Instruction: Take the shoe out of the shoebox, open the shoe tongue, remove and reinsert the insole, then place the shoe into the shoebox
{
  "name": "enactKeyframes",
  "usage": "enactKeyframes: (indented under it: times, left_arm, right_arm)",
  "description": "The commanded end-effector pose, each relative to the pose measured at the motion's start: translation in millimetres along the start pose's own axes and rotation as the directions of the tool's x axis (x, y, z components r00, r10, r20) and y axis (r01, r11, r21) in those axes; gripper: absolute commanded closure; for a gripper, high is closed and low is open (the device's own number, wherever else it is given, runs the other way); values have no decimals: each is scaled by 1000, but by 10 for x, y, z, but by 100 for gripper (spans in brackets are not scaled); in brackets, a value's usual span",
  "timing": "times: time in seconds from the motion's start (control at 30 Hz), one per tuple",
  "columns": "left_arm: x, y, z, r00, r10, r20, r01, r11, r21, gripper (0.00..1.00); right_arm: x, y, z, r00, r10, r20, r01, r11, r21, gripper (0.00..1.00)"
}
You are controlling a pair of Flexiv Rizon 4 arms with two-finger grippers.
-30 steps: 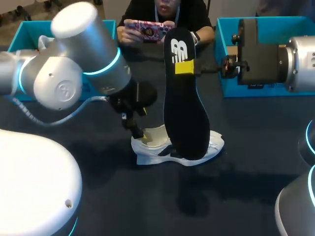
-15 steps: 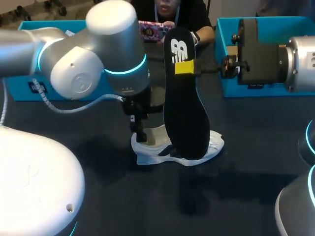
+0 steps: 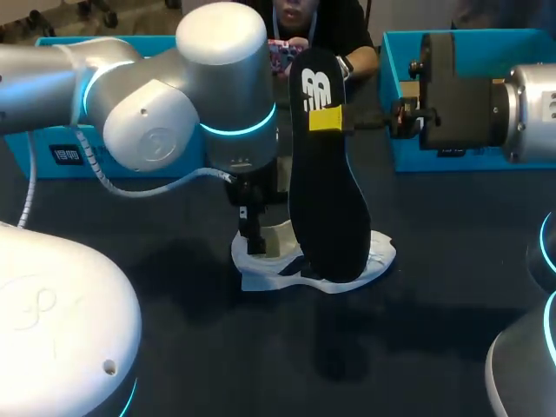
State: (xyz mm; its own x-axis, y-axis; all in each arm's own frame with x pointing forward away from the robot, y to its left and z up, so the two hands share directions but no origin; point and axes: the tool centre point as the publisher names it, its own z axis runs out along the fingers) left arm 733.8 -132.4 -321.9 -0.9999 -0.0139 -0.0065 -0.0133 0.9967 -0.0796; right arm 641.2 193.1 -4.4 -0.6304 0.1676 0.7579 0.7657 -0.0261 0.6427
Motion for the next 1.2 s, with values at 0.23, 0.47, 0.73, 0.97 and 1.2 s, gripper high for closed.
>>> enactKeyframes:
  times: [0.23, 0.47, 0.73, 0.97, 1.2]
  left_arm:
    - [-335, -263, 117, 1000, -8, -17, 8, 1000, 24, 0]
    - [-478, -428, 248, 999, -18, -33, 19, 999, 45, 0]
    - [-546, -583, 469, 997, -22, -70, 25, 999, 39, 22]
    - [-457, -729, 589, 995, 5, -99, -1, 999, 40, 38]
    - [-329, -792, 701, 992, 20, -122, -16, 999, 37, 47]
  right_arm:
    - [-2, 13, 36, 1000, 1, 1, -1, 1000, 0, 100]
    - [-2, 13, 36, 1000, 1, 1, -1, 1000, 0, 100]
    - [-2, 13, 36, 1000, 1, 1, -1, 1000, 0, 100]
    - [-2, 13, 36, 1000, 1, 1, -1, 1000, 0, 100]
    - [-2, 13, 36, 1000, 1, 1, -1, 1000, 0, 100]
